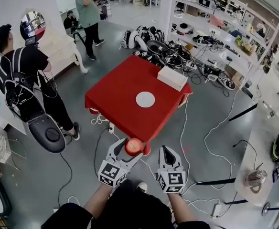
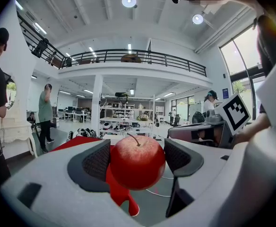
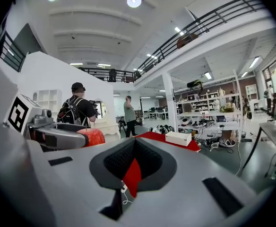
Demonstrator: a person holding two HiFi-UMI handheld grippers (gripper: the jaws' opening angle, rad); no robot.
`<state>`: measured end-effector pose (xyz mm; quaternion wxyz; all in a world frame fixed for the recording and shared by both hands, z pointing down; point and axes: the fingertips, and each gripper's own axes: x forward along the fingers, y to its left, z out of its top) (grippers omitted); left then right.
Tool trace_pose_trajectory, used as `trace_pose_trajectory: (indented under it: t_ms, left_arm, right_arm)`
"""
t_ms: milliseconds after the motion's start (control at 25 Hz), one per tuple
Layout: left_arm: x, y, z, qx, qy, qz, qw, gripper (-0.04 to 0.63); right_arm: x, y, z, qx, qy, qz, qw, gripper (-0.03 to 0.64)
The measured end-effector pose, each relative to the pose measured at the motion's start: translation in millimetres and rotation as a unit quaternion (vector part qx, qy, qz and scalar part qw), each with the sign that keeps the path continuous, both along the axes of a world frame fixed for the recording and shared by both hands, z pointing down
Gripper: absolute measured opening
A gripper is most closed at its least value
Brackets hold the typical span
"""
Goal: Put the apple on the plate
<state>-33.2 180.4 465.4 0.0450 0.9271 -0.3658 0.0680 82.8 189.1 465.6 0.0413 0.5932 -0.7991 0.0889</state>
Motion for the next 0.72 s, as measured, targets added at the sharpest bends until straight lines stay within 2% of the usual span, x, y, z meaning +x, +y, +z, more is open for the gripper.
trace_pose_trajectory:
  t_ms: [400,720]
  left_arm:
    - [-1.7,-13.1,4.8,-0.001,-0.003,-0.006,1.0000,0.357]
    - [-8.1,-63.4,16.9,-0.010,-0.001,-0.009,0.9999,0.357]
  right_arm:
    - [-4.7,-7.7,11.5,-0.014,-0.006,-0.015,1.000,0.009]
    - [-10.3,-51.8,23.3,-0.028,0.001,-0.017,0.999,0.009]
